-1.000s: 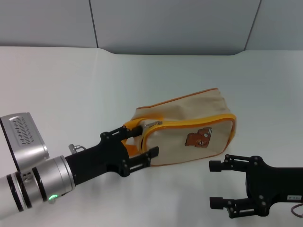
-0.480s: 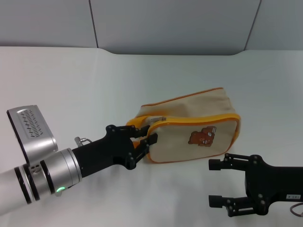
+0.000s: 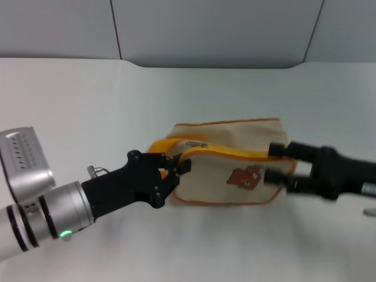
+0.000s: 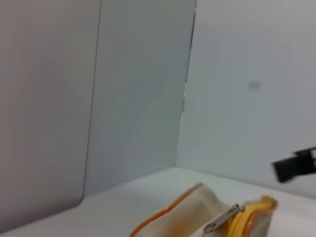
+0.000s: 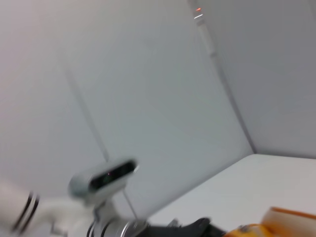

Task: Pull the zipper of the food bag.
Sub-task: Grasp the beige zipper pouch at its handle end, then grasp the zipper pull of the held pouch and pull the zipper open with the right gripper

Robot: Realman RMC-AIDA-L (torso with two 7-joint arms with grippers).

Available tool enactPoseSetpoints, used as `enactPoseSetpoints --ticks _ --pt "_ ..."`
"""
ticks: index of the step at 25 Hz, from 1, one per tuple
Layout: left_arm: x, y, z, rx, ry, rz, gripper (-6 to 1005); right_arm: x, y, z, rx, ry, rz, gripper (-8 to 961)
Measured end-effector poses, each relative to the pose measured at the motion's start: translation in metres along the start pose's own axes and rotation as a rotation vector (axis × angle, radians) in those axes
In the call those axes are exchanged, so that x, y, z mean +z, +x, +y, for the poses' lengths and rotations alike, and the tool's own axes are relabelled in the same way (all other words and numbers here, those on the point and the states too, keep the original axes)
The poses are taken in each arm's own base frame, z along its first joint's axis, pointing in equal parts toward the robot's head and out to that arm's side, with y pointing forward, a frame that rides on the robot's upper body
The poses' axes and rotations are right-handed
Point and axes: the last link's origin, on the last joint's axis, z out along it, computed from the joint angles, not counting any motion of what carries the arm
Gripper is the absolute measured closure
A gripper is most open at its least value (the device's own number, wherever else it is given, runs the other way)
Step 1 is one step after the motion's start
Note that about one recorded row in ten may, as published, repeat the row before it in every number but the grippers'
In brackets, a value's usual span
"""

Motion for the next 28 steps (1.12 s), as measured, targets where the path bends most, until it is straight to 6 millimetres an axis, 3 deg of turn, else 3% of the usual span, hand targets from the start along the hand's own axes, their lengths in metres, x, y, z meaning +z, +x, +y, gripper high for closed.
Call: enactPoseSetpoints --ticks 2,4,7,12,22,28 --pt "-0.004 0.008 -0.004 0.015 -0.033 0.006 912 -0.002 -0.020 -0.008 0.163 0.003 -0.013 120" --pt "-0.006 0.011 -0.005 0.023 -0.052 0.007 914 -0.002 -0.026 -0.010 0.222 0.001 -0.014 120" --pt "-0.009 0.023 -0.011 0.053 -0.091 0.003 917 0.003 -0.050 -0.018 0.421 -0.011 0.010 120" --pt "-0.007 0.037 -0.015 0.105 -0.154 0.002 921 0.015 -0.071 -0.019 0.530 -0.051 0.050 120" --pt "0.007 0.049 -0.014 0.148 -0.224 -0.004 928 0.048 -0.085 -0.015 0.576 -0.088 0.214 120" --pt "0.009 0.051 -0.014 0.151 -0.227 -0.001 938 0.061 -0.084 -0.019 0.590 -0.054 0.264 309"
